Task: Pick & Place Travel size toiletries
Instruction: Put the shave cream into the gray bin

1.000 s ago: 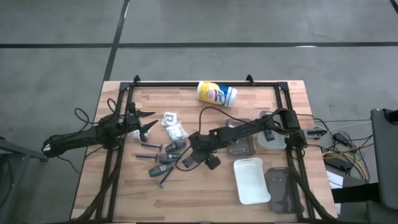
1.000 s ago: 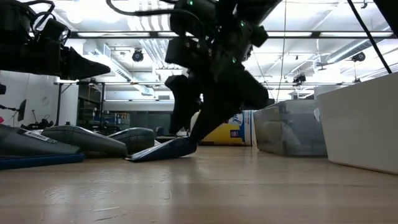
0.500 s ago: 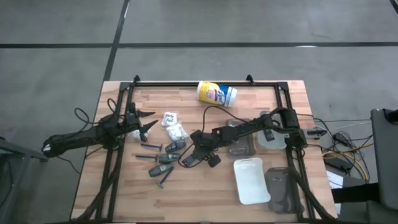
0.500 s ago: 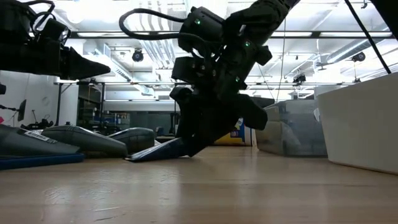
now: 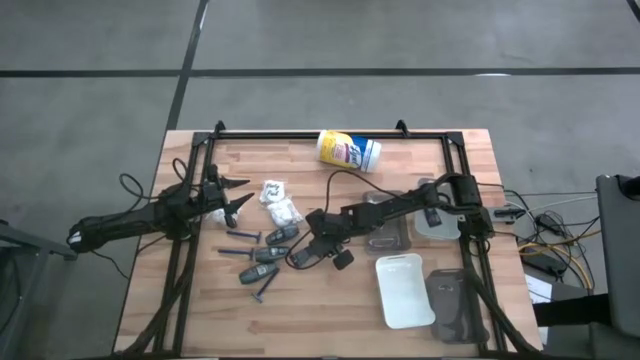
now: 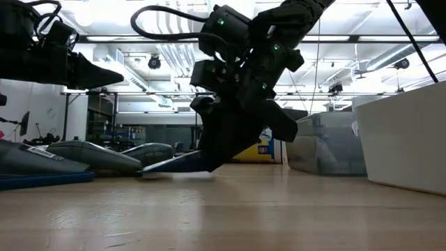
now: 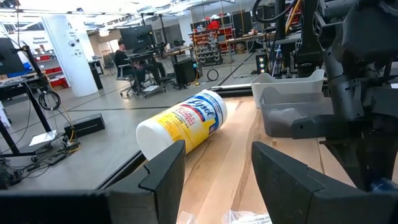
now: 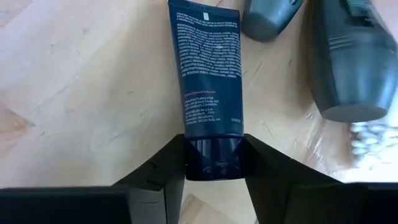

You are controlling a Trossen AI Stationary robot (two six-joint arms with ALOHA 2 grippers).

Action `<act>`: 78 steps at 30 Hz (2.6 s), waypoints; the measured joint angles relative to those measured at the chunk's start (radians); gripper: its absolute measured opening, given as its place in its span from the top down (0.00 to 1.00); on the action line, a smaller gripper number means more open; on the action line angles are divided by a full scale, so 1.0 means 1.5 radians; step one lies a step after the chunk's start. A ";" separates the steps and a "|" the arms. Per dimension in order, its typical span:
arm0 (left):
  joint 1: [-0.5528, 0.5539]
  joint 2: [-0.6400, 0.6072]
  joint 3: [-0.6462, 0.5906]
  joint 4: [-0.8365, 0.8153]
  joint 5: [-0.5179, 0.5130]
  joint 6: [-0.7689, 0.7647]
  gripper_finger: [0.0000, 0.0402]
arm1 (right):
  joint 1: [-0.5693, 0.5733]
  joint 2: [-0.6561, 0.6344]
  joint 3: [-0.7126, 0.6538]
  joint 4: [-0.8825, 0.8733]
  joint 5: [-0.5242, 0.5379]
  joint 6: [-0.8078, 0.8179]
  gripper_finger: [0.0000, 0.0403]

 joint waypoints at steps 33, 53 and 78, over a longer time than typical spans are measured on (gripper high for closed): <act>0.000 0.000 0.000 0.000 0.000 0.000 0.53 | 0.028 -0.374 -0.279 0.044 0.114 0.414 0.69; 0.000 0.000 0.000 0.000 0.000 0.000 0.53 | 0.074 -0.559 -0.347 -0.145 0.342 0.903 0.68; 0.000 0.001 0.000 0.000 0.000 0.000 0.53 | 0.074 -0.727 -0.348 -0.554 0.339 1.209 0.66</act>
